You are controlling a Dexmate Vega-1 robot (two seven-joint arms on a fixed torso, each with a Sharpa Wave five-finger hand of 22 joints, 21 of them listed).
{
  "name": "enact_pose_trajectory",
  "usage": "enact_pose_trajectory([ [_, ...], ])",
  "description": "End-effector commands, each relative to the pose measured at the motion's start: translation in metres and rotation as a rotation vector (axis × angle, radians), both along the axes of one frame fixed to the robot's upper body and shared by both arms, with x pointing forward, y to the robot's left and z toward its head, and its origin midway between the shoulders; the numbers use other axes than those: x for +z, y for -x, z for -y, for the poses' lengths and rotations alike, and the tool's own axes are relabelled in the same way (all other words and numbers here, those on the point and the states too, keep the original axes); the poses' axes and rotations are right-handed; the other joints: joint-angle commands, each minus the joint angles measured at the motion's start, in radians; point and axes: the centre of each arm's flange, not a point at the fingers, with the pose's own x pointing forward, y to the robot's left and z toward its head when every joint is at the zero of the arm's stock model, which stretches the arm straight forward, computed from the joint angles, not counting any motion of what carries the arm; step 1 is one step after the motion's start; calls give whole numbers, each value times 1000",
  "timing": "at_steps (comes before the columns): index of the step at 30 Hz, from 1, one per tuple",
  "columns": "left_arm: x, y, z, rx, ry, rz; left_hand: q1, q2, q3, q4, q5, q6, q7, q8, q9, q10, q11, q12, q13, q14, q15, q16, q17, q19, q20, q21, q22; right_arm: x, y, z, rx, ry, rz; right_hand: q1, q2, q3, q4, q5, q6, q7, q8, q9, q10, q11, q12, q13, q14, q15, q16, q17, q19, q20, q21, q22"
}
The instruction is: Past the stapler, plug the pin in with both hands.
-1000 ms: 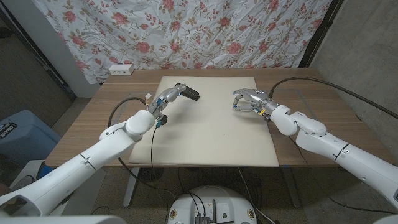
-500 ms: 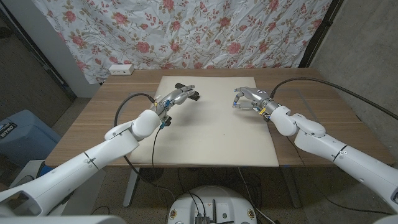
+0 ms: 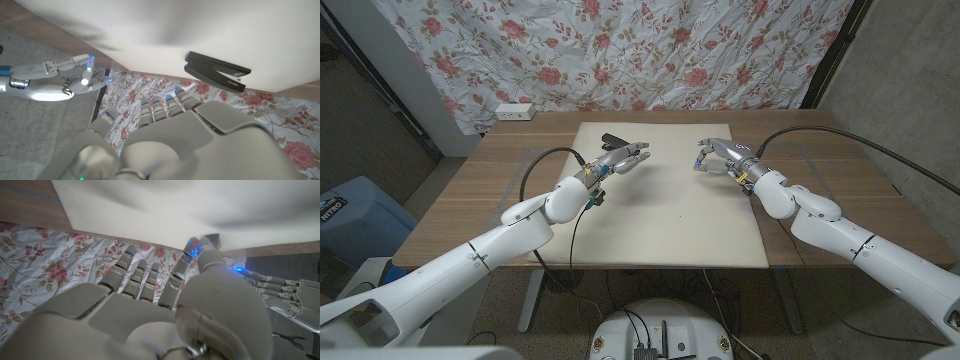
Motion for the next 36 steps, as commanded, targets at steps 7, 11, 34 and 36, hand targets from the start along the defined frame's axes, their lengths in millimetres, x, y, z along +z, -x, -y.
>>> enact_pose_trajectory([
  [7,-18,-7,30,19,-209,28,-15,99,-12,22,5,-21,-5,-7,4,-22,2,-7,2,-24,-73,-1,7,-28,-137,1,4,-2,-1,8,32,-113,2,8,5,-9,-1,6,10,10,-2,-4,15,-3,-3,2,8,-18,5,1,-3,6,-4,4],
  [11,-24,-10,38,10,-229,17,-17,99,-20,25,5,-31,-7,-9,4,-28,3,-8,2,-31,-73,-2,7,-38,-139,0,5,-4,-2,10,50,-164,-5,8,5,-10,-1,6,11,10,-4,-6,15,-4,-4,2,7,-17,5,1,-3,6,-5,4],
  [34,-55,-22,58,27,-288,-30,-28,87,-72,36,5,-50,-23,-8,4,-48,-7,-8,2,-50,-79,0,10,-86,-140,0,9,-10,-8,9,50,-211,-2,10,5,-14,-2,9,15,7,-3,-5,19,-4,-8,1,11,-16,7,1,-9,10,-7,4],
  [36,-57,-24,58,17,-280,-52,-29,86,-81,36,5,-56,-26,-9,4,-52,-8,-9,2,-55,-82,0,10,-97,-139,-1,10,-11,-8,9,48,-208,-3,10,5,-14,-2,9,16,7,-3,-4,20,-3,-8,1,11,-16,7,1,-8,10,-7,4],
])
